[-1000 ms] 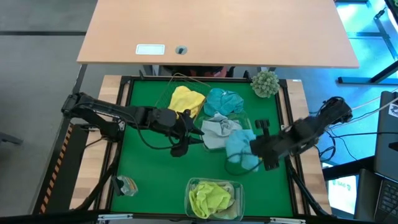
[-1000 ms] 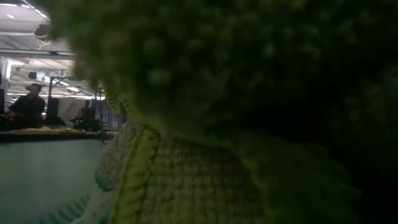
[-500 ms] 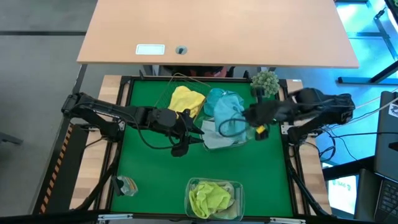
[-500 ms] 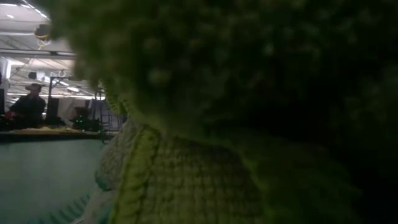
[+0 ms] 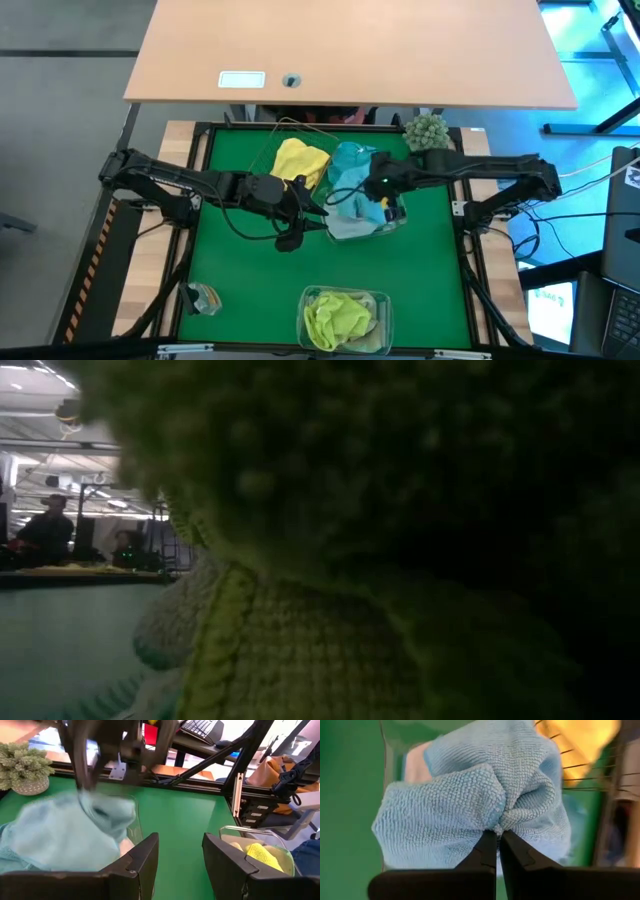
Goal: Sort microfiber towel by color & place in baskets
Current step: Put the bottom blue towel into the top transparent bin
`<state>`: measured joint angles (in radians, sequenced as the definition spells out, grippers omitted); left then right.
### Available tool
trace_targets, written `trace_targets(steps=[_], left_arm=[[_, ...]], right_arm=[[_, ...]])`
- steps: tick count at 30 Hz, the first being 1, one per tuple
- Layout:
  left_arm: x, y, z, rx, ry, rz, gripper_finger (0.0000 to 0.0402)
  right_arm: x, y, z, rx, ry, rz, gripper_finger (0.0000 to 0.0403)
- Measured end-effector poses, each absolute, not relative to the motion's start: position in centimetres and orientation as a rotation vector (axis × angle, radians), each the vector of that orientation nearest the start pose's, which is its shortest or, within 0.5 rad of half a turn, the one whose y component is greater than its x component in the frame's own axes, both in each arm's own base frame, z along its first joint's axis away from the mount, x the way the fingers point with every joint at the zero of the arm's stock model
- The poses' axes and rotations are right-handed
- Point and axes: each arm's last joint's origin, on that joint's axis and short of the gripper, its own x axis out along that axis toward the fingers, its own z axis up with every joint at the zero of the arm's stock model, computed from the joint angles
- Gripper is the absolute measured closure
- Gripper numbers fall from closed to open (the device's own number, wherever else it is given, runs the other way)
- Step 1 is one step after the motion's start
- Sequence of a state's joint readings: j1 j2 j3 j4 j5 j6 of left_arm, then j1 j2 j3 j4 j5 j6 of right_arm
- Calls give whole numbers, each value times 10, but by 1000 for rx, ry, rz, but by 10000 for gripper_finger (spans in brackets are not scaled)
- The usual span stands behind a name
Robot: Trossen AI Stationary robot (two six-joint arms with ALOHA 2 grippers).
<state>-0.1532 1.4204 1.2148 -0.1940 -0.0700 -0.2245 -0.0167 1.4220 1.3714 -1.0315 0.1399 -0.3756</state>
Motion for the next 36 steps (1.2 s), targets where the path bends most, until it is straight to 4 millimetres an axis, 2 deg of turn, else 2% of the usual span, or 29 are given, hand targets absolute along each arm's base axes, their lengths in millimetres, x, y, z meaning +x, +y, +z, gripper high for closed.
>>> trace_targets(steps=[7, 11, 17, 22, 30, 36], left_arm=[[318, -47, 335, -177, 409, -38, 254], [318, -47, 336, -178, 402, -37, 254], [318, -47, 336, -177, 403, -36, 254], [318, -47, 336, -177, 404, -36, 254], [318, -47, 335, -177, 405, -36, 254], [318, -47, 335, -177, 405, -36, 254]], right_arm=[[276, -10, 244, -389, 1085, 130, 398], [269, -8, 202, -369, 1053, 164, 397], [247, -5, 160, -304, 1088, 232, 397], [241, -4, 153, -262, 1106, 240, 397], [251, -5, 156, -264, 989, 216, 397], [252, -5, 157, -252, 979, 206, 397]])
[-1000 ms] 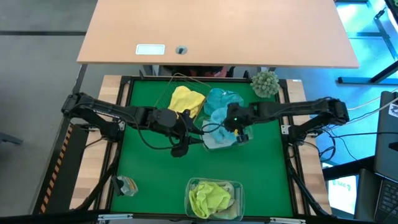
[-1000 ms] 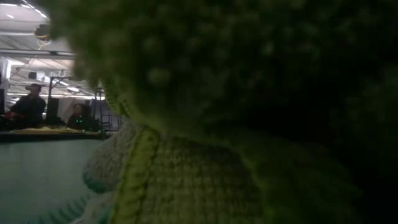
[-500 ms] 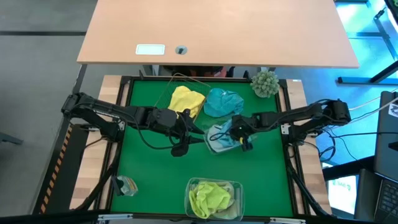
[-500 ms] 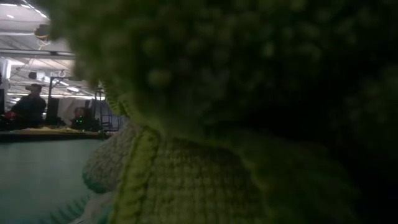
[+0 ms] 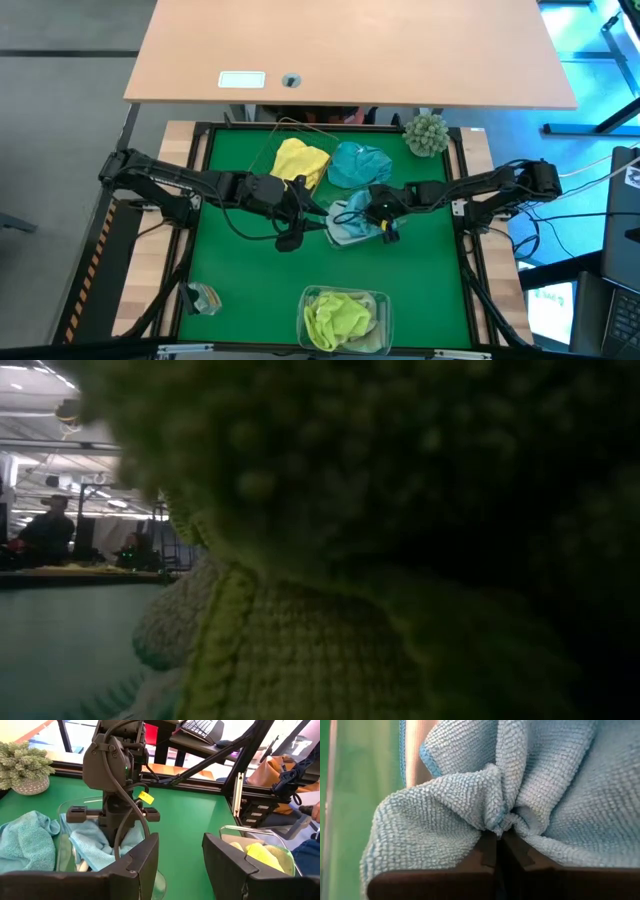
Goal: Sort microfiber towel by color & place in baskets
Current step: Put the bottom blue towel into the top transparent bin
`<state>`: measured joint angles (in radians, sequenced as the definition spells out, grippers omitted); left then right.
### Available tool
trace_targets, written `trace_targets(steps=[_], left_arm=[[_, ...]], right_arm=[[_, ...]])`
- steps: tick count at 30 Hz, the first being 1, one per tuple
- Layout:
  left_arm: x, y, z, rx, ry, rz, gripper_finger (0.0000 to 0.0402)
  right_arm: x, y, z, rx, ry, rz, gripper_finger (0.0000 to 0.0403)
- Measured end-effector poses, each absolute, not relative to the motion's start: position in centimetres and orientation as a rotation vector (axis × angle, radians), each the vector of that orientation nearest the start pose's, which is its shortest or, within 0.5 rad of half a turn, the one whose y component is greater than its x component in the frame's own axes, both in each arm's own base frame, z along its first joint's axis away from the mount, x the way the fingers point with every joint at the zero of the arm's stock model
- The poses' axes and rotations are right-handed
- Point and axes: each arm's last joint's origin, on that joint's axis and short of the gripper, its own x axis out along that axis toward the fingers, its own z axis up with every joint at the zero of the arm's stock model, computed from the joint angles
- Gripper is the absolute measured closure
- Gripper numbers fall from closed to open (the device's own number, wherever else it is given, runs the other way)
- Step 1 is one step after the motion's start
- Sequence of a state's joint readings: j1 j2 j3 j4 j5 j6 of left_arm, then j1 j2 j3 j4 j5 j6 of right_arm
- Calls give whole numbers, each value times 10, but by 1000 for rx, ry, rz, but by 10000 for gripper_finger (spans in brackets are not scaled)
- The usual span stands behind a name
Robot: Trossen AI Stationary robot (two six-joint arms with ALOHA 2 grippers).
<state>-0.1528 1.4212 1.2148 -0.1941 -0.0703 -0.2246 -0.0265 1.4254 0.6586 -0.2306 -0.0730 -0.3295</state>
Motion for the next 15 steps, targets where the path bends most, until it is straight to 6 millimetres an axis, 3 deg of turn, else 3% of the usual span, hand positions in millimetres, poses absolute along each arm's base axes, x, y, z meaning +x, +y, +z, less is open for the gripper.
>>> trace_targets(steps=[8, 15], left_arm=[[318, -47, 335, -177, 405, -37, 254], [318, -47, 335, -184, 406, -36, 254]], right_arm=[[252, -5, 157, -219, 981, 187, 386], [252, -5, 158, -218, 988, 188, 298]])
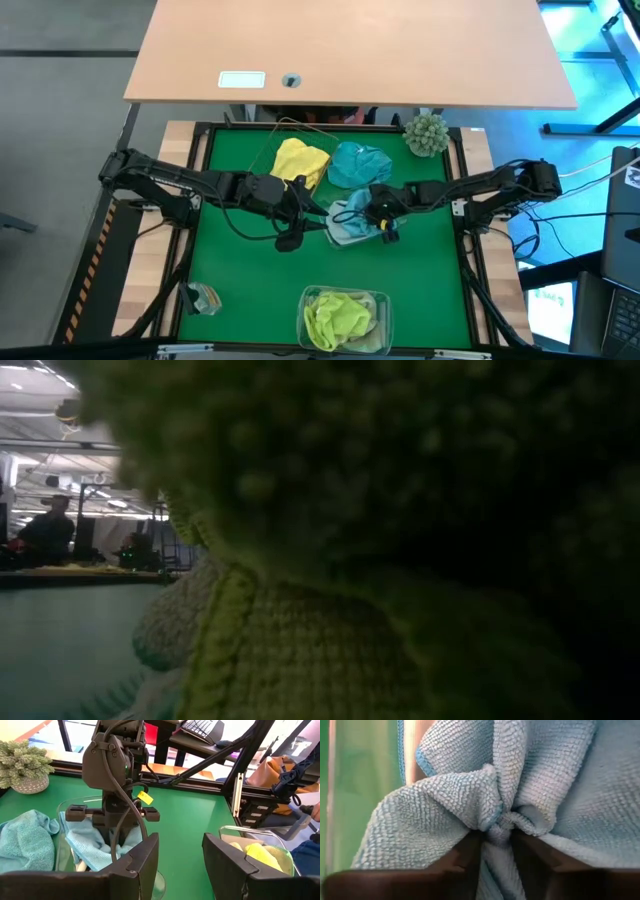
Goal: Sort microfiber towel by color & place in baskets
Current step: Put the bottom blue towel into the top transparent bin, then put the blue towel into the top transparent bin
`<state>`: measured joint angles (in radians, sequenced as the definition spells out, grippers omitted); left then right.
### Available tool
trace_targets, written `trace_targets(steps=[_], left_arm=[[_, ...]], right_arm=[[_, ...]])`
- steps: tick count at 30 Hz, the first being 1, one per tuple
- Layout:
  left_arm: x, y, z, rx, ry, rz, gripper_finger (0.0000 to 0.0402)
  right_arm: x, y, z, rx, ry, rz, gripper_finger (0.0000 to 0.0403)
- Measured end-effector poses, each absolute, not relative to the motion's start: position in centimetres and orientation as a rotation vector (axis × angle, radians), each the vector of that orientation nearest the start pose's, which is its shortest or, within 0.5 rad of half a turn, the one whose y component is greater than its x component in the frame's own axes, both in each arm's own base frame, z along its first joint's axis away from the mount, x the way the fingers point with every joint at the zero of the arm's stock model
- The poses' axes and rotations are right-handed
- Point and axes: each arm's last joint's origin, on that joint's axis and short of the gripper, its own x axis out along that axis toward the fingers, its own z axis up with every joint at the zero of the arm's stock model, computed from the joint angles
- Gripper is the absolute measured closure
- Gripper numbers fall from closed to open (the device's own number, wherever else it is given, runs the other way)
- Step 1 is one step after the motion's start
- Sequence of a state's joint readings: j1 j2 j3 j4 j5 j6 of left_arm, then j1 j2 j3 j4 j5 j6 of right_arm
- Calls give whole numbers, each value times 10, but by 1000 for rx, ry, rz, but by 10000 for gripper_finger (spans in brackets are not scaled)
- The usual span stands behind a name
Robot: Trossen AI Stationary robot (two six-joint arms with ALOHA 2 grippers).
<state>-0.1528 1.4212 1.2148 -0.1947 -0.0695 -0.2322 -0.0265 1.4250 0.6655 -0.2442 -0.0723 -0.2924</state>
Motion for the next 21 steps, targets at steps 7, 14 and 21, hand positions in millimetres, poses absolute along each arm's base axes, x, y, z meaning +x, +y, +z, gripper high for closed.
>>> trace_targets(steps=[7, 14, 21], left_arm=[[307, -47, 348, -133, 371, -111, 254], [302, -47, 354, -45, 350, -123, 254], [297, -53, 338, 14, 397, -153, 254]], right_arm=[[260, -5, 184, -209, 1074, 200, 240], [267, -5, 226, -201, 1147, 211, 236], [267, -5, 257, -196, 1196, 218, 237]])
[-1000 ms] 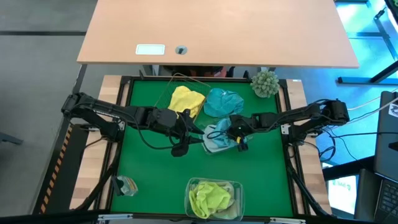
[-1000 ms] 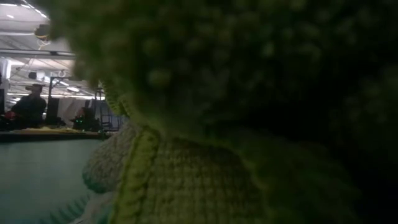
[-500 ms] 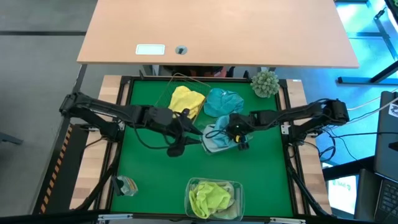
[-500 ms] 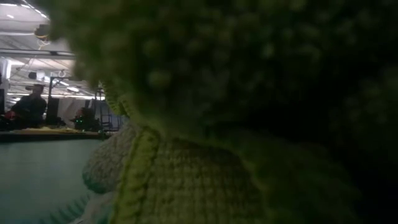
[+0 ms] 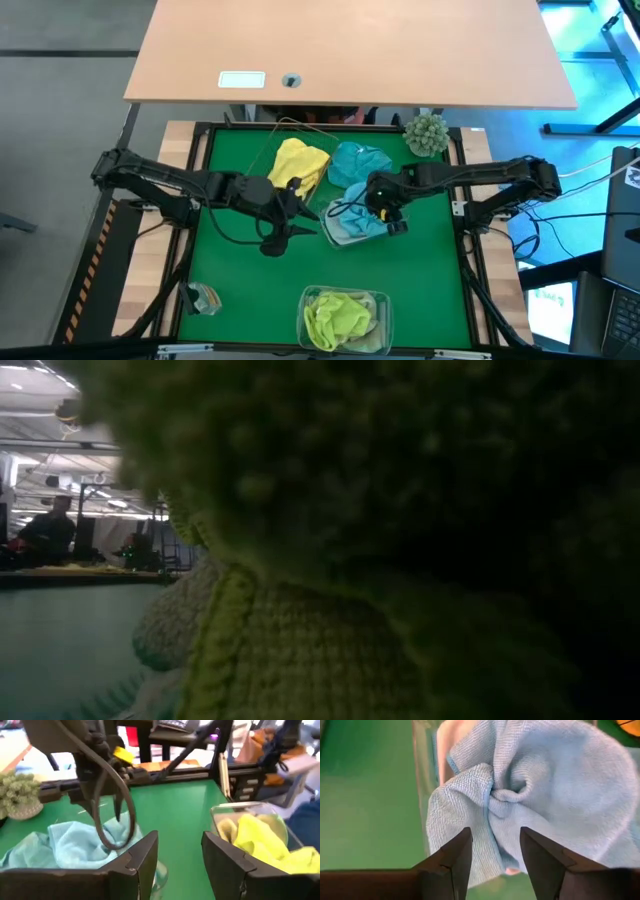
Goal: Sort microfiber towel by color & place in baskets
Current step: Put the blue towel into the top transparent bin
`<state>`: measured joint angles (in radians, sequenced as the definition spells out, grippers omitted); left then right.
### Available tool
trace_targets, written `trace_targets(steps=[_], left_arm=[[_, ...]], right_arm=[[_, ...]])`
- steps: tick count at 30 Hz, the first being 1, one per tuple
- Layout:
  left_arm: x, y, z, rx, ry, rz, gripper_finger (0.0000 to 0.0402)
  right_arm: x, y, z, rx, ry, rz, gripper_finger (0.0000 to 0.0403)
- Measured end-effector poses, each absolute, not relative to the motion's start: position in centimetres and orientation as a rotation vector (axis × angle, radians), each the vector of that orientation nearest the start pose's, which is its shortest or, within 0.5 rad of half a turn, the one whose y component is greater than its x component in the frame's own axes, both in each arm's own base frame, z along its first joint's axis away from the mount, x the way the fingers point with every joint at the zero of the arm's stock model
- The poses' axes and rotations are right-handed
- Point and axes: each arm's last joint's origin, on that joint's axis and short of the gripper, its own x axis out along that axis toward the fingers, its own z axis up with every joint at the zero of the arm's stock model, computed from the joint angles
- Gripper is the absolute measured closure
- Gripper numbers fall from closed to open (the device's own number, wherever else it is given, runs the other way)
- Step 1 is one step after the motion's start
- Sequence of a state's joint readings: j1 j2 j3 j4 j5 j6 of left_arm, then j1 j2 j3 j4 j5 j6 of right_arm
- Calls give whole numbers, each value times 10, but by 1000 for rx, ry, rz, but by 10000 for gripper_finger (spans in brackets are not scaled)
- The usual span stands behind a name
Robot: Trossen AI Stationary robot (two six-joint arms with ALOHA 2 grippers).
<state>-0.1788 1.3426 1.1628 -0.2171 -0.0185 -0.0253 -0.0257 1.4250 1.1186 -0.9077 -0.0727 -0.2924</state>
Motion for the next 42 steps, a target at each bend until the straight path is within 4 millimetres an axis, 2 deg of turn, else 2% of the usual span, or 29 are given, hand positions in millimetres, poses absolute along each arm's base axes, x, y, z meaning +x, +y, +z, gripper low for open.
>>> trace_targets(steps=[3, 9, 12, 16, 20, 25, 29, 36, 42], left_arm=[[292, -54, 332, 27, 353, -167, 254], [282, -52, 296, 4, 283, -164, 254], [276, -49, 278, -12, 215, -167, 254], [270, -45, 254, -71, 188, -141, 254], [266, -43, 243, -107, 168, -113, 254], [264, -42, 241, -113, 146, -111, 254], [264, -42, 241, -110, 142, -111, 254], [265, -42, 243, -112, 123, -113, 254], [265, -42, 243, -111, 121, -113, 254]], right_arm=[[267, -5, 272, -196, 1202, 218, 237], [273, -7, 309, -246, 1107, 210, 237], [275, -16, 330, -271, 1042, 187, 237], [275, -42, 350, -265, 976, 106, 237], [272, -80, 355, -226, 920, -5, 237], [267, -126, 342, -180, 889, -158, 237], [264, -152, 328, -154, 859, -234, 237], [266, -181, 286, -100, 882, -246, 237], [270, -200, 244, -3, 986, -204, 237]])
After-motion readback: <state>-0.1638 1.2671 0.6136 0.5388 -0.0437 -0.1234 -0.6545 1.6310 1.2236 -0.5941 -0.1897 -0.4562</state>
